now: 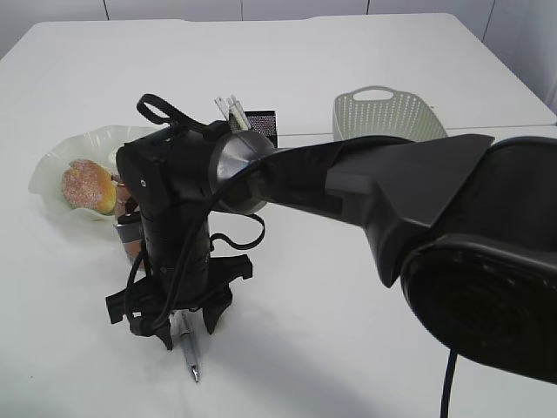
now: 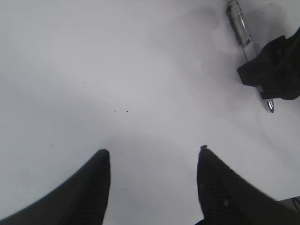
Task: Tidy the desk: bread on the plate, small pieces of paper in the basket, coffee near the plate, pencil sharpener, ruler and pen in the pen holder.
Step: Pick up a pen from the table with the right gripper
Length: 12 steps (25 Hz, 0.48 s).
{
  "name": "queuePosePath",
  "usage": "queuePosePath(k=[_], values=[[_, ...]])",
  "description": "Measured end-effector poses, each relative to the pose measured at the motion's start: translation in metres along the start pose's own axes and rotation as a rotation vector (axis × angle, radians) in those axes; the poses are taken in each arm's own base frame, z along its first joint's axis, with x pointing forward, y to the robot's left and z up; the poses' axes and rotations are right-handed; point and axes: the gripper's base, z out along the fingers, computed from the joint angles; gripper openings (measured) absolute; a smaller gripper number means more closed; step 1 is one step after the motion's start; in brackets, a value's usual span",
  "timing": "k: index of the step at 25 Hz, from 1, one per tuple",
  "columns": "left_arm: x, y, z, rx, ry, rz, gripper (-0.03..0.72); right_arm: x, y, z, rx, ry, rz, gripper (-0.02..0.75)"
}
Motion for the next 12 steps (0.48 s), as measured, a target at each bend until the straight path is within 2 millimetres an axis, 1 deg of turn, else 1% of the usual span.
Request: queuePosePath(k=[9,12], values=[[-0.0004,0.0,0.0,0.0,-0.004,0.0,0.433,-0.0011,-0.0026,0.0,0.029,-0.012,0.005,0.394],[-0.0009,0.0001,0.0,-0.001,-0.01,0.0,0.433,-0.0012,-0.003,0.0003,0.033,-0.013,0.008,0.351]])
